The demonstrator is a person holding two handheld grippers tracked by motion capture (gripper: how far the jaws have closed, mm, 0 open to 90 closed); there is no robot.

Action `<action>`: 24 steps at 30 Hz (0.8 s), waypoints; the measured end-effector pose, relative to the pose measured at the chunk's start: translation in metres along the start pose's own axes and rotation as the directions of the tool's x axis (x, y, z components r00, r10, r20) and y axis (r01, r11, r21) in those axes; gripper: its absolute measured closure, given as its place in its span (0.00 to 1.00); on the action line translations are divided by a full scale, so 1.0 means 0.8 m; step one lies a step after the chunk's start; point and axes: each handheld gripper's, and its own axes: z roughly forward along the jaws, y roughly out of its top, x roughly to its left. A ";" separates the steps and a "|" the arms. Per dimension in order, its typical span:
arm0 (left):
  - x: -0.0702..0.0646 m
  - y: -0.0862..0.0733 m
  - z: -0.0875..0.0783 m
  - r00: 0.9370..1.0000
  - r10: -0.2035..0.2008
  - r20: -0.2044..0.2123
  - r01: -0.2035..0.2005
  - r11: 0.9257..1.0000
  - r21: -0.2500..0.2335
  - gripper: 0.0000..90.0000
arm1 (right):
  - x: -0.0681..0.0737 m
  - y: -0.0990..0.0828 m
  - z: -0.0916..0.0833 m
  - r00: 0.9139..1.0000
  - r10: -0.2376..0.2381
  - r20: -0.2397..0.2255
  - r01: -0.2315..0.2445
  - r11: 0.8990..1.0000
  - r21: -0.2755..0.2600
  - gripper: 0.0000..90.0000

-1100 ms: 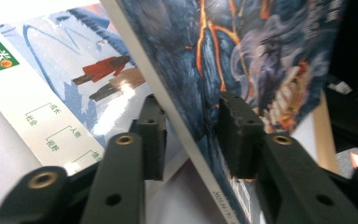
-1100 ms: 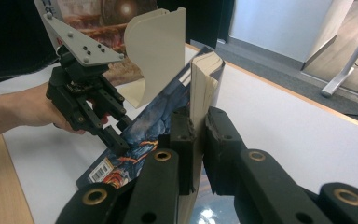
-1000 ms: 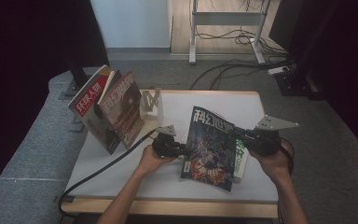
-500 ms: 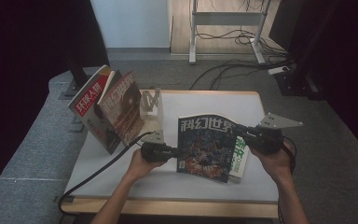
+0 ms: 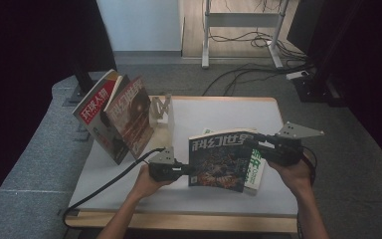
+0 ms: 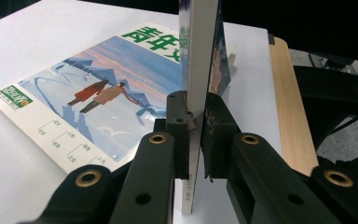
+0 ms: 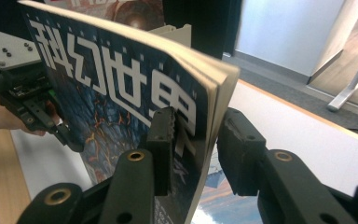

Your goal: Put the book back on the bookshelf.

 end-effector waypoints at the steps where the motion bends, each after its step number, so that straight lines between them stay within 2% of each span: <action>1: -0.001 0.000 0.000 1.000 0.004 0.002 -0.004 1.000 0.001 0.92 | 0.000 -0.002 0.001 1.000 0.001 -0.005 -0.001 1.000 -0.001 0.72; 6: -0.004 0.000 -0.001 1.000 0.018 0.000 -0.018 1.000 0.008 0.91 | 0.000 -0.007 0.002 1.000 -0.005 -0.031 0.005 1.000 -0.002 0.70; 10: -0.006 0.001 -0.001 1.000 0.025 -0.003 -0.025 1.000 0.007 0.90 | 0.001 -0.009 0.000 0.999 -0.004 -0.038 0.004 1.000 -0.005 0.74; 16: -0.005 0.008 -0.008 1.000 -0.005 0.011 0.005 0.999 -0.050 0.84 | 0.003 -0.011 -0.006 0.999 0.010 -0.053 -0.010 1.000 -0.016 0.78; 18: -0.004 0.013 -0.011 1.000 -0.013 0.010 0.014 0.999 -0.047 0.83 | 0.004 -0.011 -0.006 0.998 0.011 -0.056 -0.011 1.000 -0.017 0.79; 20: -0.005 0.021 -0.011 1.000 0.003 -0.006 -0.003 1.000 -0.023 0.82 | 0.005 -0.011 -0.007 0.999 0.004 -0.052 -0.005 1.000 -0.016 0.79; 24: -0.004 0.039 -0.011 1.000 -0.004 0.002 0.004 0.999 -0.033 0.81 | 0.006 -0.011 -0.008 0.999 0.001 -0.049 -0.002 1.000 -0.017 0.79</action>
